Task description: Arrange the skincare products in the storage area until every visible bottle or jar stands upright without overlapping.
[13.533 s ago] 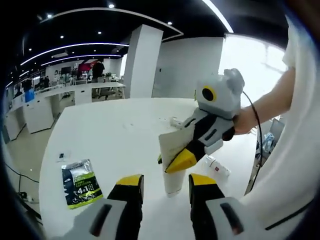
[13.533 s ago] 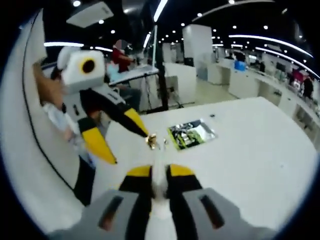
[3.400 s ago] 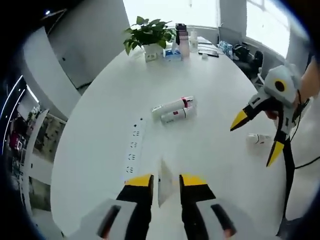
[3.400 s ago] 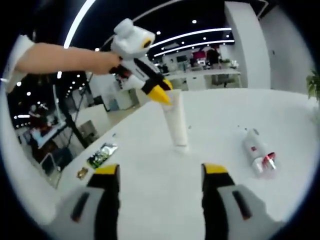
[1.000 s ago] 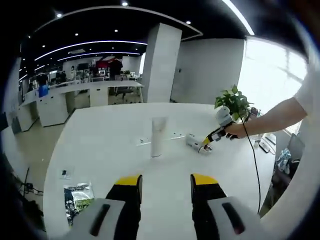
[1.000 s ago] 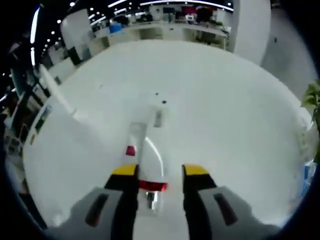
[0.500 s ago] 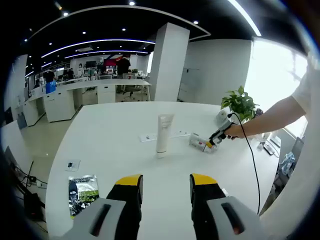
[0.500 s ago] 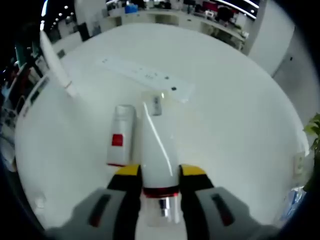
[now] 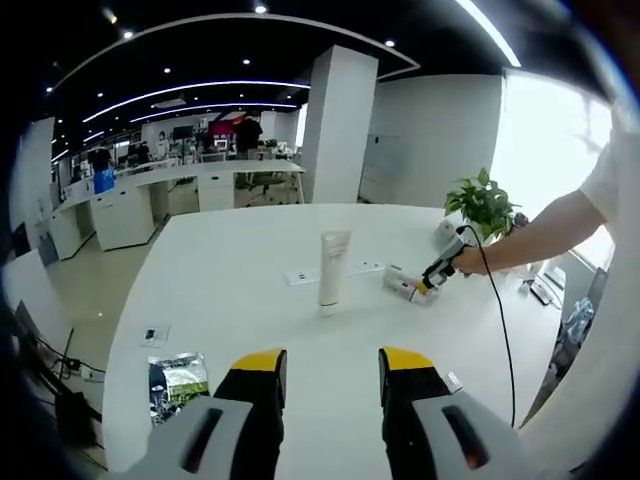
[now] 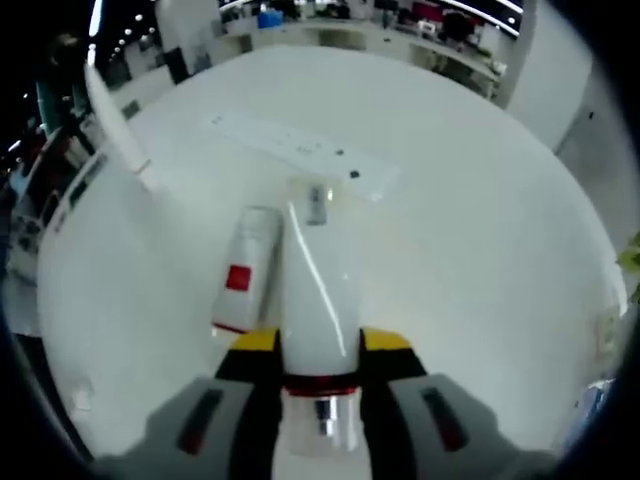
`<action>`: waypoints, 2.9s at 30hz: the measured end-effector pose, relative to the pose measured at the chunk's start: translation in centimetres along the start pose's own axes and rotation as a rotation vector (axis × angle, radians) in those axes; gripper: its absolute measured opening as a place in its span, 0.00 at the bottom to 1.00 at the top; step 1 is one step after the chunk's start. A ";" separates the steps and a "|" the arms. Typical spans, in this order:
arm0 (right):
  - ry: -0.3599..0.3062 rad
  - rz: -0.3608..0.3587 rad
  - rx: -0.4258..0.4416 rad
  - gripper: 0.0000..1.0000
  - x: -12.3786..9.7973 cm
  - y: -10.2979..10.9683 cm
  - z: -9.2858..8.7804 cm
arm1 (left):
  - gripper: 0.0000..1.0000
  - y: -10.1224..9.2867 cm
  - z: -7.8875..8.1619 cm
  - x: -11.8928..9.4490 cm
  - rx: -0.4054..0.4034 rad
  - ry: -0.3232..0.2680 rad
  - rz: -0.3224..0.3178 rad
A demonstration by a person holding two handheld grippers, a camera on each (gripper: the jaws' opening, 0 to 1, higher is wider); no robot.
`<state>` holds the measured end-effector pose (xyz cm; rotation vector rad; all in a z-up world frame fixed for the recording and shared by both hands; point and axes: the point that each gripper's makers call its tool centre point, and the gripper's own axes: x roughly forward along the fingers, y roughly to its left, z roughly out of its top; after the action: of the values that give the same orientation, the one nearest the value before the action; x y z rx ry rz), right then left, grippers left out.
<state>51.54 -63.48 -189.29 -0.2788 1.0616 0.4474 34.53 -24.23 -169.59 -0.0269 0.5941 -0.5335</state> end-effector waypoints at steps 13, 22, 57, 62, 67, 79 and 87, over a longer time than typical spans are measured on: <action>0.052 0.036 0.087 0.26 -2.3 -0.1 -4.1 | 0.36 -1.2 -1.0 0.4 -0.004 0.004 -0.033; 0.048 0.017 0.124 0.26 -5.1 0.1 -8.9 | 0.36 -3.4 -0.5 2.0 0.032 0.002 -0.107; 0.254 0.194 -0.339 0.26 -6.4 21.9 -7.4 | 0.33 -0.2 -4.7 -0.9 0.047 -0.007 -0.326; 0.339 0.222 -0.438 0.26 -6.2 24.8 -5.9 | 0.33 0.3 -6.4 -1.2 0.058 0.023 -0.331; 0.416 0.225 -0.487 0.26 -7.1 26.1 -5.3 | 0.33 -0.7 -7.0 -1.5 0.041 0.011 -0.373; 0.624 0.200 -0.599 0.25 -9.5 27.5 -4.9 | 0.33 -0.9 -8.3 -3.1 -0.013 -0.014 -0.458; 0.725 0.183 -0.662 0.26 -9.5 29.0 -4.6 | 0.31 0.7 -9.2 -4.4 -0.072 -0.030 -0.470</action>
<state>30.17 -42.13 -183.20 -0.9894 1.6298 0.8992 26.74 -20.34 -175.06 -0.2467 0.5787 -0.9654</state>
